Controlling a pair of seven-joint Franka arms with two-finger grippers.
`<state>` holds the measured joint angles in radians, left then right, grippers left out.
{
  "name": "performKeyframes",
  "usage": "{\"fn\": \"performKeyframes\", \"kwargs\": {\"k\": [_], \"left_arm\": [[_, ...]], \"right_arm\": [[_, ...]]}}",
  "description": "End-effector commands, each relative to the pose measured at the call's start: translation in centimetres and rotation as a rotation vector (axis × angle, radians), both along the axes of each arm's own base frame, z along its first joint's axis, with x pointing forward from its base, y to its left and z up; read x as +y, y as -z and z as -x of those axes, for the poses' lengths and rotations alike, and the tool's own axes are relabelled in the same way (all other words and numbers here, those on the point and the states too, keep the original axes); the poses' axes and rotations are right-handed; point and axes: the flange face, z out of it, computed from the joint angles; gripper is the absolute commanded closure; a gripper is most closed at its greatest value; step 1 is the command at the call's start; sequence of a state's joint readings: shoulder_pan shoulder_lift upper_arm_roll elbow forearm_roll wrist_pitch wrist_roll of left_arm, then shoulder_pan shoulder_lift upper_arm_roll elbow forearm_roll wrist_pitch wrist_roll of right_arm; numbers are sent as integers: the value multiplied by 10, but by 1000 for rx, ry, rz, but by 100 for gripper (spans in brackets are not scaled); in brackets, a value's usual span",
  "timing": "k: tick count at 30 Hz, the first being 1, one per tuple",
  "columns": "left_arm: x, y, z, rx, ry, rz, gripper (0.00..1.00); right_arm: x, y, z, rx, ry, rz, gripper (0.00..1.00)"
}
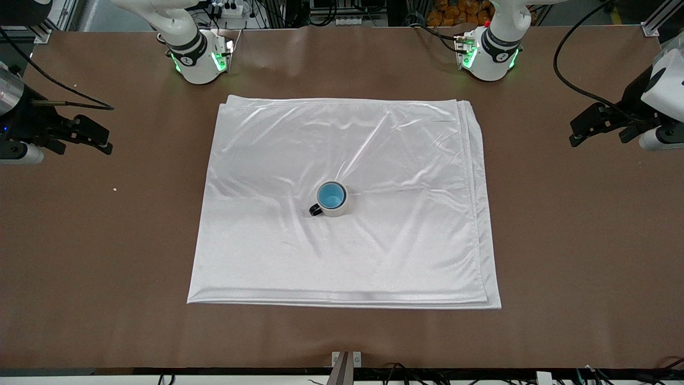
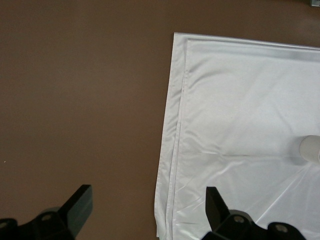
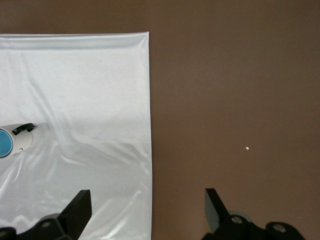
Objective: Place blue cup into white mug on cloth
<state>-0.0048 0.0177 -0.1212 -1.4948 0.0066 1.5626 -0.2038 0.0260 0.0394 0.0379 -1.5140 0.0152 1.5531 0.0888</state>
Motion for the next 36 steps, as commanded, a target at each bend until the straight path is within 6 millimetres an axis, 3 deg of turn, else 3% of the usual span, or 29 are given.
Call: {"fn": "performKeyframes", "kwargs": {"k": [1,17,36], "left_arm": [[-1,-4,7,-1,-10,19,0],[11,-3,5,1,75,1,0],[10,0,1,4,78,0,0]], "right_arm": [[0,-3,2,-7,-3,10,0],[-1,-3,2,-6,-2,10,0],[-1,-2,2,-4,-2,10,0]]}}
